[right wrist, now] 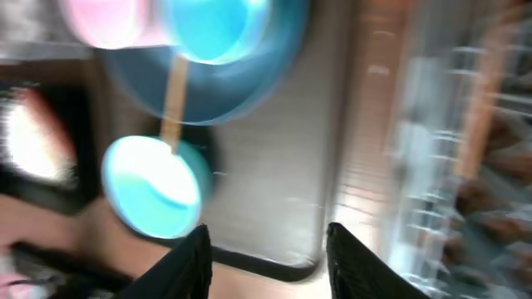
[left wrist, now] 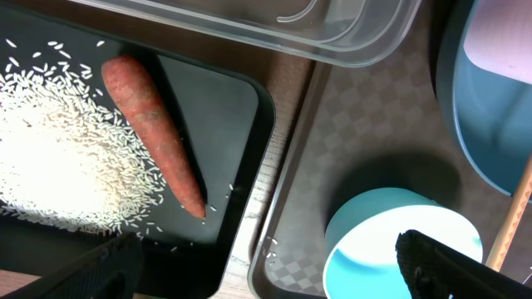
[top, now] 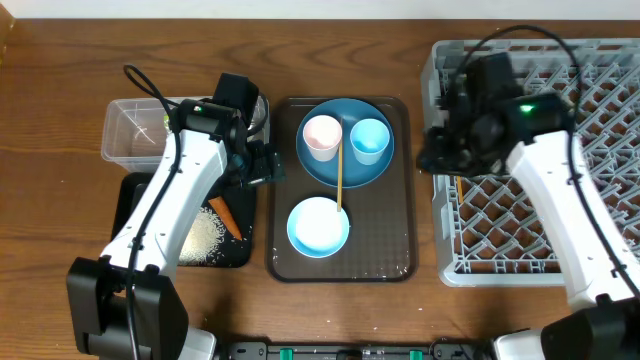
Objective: Sort waste into correct bins and load items into the dishwasher rack
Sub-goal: 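Move the right gripper back over the brown tray toward the plate, then grasp the remaining wooden chopstick on the plate with the right gripper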
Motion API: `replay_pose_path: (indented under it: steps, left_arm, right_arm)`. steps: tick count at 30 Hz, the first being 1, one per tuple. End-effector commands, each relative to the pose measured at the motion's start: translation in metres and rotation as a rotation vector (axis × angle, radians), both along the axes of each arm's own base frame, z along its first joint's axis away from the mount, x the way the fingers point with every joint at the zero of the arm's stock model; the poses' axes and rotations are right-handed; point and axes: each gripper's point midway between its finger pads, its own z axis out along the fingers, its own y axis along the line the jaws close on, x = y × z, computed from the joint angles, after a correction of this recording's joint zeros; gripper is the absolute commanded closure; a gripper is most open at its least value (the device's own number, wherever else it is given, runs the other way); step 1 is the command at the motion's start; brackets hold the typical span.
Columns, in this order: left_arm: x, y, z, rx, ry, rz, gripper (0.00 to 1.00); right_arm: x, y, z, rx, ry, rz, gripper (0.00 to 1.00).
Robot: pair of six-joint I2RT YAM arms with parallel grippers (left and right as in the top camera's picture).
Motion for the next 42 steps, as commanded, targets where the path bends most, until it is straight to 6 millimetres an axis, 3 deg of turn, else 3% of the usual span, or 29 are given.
replay_pose_path:
  steps: [1, 6, 7, 8, 9, 10, 14, 22, 29, 42]
  left_arm:
    - [0.001, 0.002, 0.007, 0.006, -0.021, -0.012, 0.01]
    - [0.001, 0.002, 0.007, 0.006, -0.021, -0.012, 0.01]
    - [0.001, 0.002, 0.007, 0.006, -0.021, -0.012, 0.01]
    - [0.001, 0.002, 0.007, 0.006, -0.021, -0.012, 0.01]
    - [0.001, 0.002, 0.007, 0.006, -0.021, -0.012, 0.01]
    - [0.001, 0.002, 0.007, 0.006, -0.021, -0.012, 0.01]
    - [0.001, 0.002, 0.007, 0.006, -0.021, -0.012, 0.01]
    - [0.001, 0.002, 0.007, 0.006, -0.021, -0.012, 0.01]
    - [0.001, 0.002, 0.007, 0.006, -0.021, -0.012, 0.01]
    - [0.001, 0.002, 0.007, 0.006, -0.021, -0.012, 0.01]
  right_arm:
    - [-0.017, 0.044, 0.002, 0.117, 0.09, -0.062, 0.01]
    - [-0.024, 0.091, -0.002, 0.154, 0.048, -0.012, 0.01]
    - [-0.025, 0.096, -0.004, 0.145, 0.031, 0.0, 0.13]
    - [-0.026, 0.099, -0.007, 0.13, 0.018, 0.0, 0.34]
    - [-0.026, 0.101, -0.011, 0.106, 0.01, -0.02, 0.46]
    - [-0.027, 0.1, -0.017, 0.074, 0.009, -0.06, 0.51]
    - [-0.031, 0.098, -0.033, -0.028, -0.017, -0.166, 0.53]
    - [-0.032, 0.124, -0.055, -0.012, -0.115, -0.174, 0.61]
    - [-0.03, 0.106, -0.076, -0.074, -0.13, -0.293, 0.64]
    - [-0.033, 0.105, -0.101, -0.05, -0.134, -0.301, 0.67]
